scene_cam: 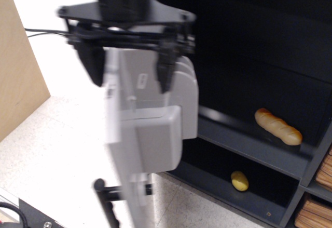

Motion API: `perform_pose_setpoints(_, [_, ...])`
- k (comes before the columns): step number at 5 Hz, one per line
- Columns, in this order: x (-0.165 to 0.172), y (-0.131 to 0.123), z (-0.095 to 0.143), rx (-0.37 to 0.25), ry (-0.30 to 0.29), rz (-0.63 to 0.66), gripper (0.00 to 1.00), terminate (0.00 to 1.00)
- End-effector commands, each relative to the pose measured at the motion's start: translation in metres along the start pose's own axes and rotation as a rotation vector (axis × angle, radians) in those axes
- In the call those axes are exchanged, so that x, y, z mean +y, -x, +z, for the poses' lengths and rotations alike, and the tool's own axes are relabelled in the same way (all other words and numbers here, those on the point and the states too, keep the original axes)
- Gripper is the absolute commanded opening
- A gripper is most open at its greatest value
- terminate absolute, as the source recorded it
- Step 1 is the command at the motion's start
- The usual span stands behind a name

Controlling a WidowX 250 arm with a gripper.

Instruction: Close fridge

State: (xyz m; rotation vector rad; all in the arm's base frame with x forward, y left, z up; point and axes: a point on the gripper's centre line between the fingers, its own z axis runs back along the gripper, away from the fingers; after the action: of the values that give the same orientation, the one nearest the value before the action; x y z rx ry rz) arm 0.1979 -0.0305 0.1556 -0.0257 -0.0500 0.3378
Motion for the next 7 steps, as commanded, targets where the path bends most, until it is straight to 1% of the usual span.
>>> perform_pose_setpoints(1, [-0.056,-0.036,0.014,-0.050,0.058,0.046,1.00,0.00])
perform_pose_setpoints(2, [-0.082,-0.052,0.023,-0.087,0.116,0.042,1.00,0.00])
perform_pose_setpoints(3, [-0.087,-0.060,0.040,-0.148,0.173,-0.033,1.00,0.00])
perform_pose_setpoints(4, [-0.056,-0.042,0.055,-0.174,0.216,-0.106,1.00,0.00])
perform_pose_setpoints(5, [-0.024,-0.024,0.053,-0.154,0.203,-0.187,1.00,0.00])
perform_pose_setpoints(6, [-0.013,-0.017,0.026,-0.155,0.135,-0.235,1.00,0.00])
perform_pose_setpoints(7, [-0.025,-0.021,-0.006,-0.136,0.083,-0.264,1.00,0.00])
